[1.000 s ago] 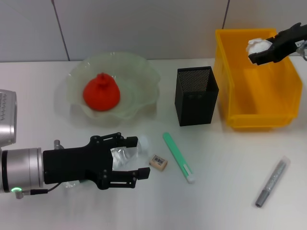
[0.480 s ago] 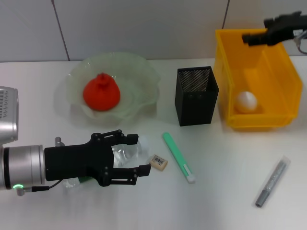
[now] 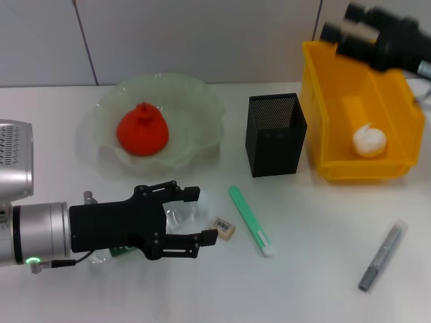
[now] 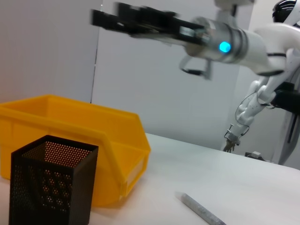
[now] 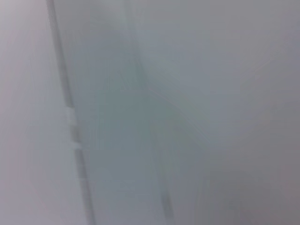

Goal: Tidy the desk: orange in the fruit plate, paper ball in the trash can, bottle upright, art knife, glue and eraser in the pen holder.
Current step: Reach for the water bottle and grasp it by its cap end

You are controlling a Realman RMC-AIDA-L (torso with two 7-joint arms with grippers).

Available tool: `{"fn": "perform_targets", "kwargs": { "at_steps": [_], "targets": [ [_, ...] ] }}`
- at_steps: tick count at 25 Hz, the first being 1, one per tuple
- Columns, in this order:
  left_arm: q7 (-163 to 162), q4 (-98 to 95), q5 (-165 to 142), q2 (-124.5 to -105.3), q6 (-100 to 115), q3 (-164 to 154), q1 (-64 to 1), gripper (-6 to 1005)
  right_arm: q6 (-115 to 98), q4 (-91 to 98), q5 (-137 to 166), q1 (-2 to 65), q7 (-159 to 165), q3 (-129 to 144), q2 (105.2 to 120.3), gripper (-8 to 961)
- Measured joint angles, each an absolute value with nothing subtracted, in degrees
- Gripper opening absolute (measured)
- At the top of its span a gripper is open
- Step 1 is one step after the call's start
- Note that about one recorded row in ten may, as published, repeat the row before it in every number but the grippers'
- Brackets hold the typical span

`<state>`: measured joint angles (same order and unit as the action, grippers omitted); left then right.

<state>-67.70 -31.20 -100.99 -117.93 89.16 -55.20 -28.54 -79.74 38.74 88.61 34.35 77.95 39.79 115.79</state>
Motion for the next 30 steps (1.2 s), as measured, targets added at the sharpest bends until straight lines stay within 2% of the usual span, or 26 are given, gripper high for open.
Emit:
{"fn": "perform_targets", "kwargs": {
  "at_steps": [6,10,14,18,22,30],
  "targets": [
    [-68.22,-31.20,-100.98,-118.12,87.89,-55.19,-28.82,819,-93.23,32.12,94.58,33.26,74.82,40.90,114.03,799],
    [-68.31,-31.20,-100.95,-118.13,87.86,-55.20,-28.99,817,-97.69,32.46,104.64,33.23,75.06,41.16,113.79,799],
    [-68.87,-31.57,-100.93,-118.00,87.75,-55.20,-29.26,816,-98.13,32.61,112.23,32.61,74.93,41.16,114.36,798],
    [-70.53,-32.10,-101.37,-116.99,87.01,-55.43,-30.44,814,-94.37,34.23,116.34,30.70,73.40,41.39,115.64,797],
    [-73.19,-33.84,-102.41,-116.55,86.86,-55.71,-31.70,813,-92.56,34.86,117.35,29.87,72.85,41.67,116.02,796],
    [-87.78,-47.74,-115.52,-118.16,85.23,-55.82,-36.77,810,-90.67,35.01,117.59,29.09,72.69,41.65,116.16,795]
  ]
}}
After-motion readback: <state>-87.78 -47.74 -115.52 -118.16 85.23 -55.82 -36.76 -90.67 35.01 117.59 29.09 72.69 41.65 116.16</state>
